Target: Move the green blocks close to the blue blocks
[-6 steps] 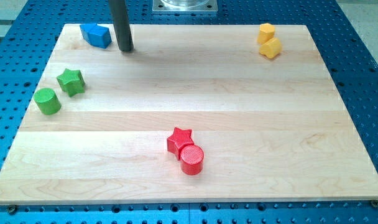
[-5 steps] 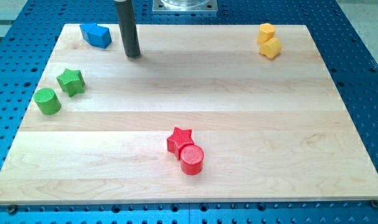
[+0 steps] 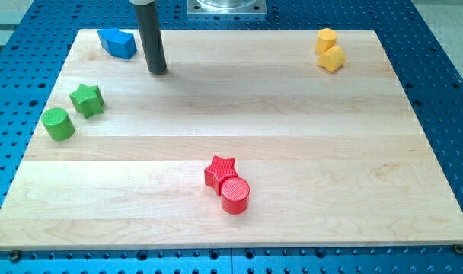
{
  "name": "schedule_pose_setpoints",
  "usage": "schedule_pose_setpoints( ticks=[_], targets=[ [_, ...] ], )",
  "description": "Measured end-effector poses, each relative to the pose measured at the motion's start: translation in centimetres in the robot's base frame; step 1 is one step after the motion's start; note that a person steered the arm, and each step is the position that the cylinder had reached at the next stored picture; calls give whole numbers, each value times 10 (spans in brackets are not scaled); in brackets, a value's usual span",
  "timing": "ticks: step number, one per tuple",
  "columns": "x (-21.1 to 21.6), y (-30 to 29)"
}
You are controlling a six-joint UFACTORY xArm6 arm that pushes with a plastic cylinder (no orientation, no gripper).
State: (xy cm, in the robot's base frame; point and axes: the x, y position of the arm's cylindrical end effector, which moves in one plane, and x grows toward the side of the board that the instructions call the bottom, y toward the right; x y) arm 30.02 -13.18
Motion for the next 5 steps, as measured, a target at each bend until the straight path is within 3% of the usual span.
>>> schedule_pose_setpoints(
  ticks=[2, 3, 4, 5],
  targets=[
    [2, 38],
    [53, 53],
    [171, 26],
    [224, -87]
  ],
)
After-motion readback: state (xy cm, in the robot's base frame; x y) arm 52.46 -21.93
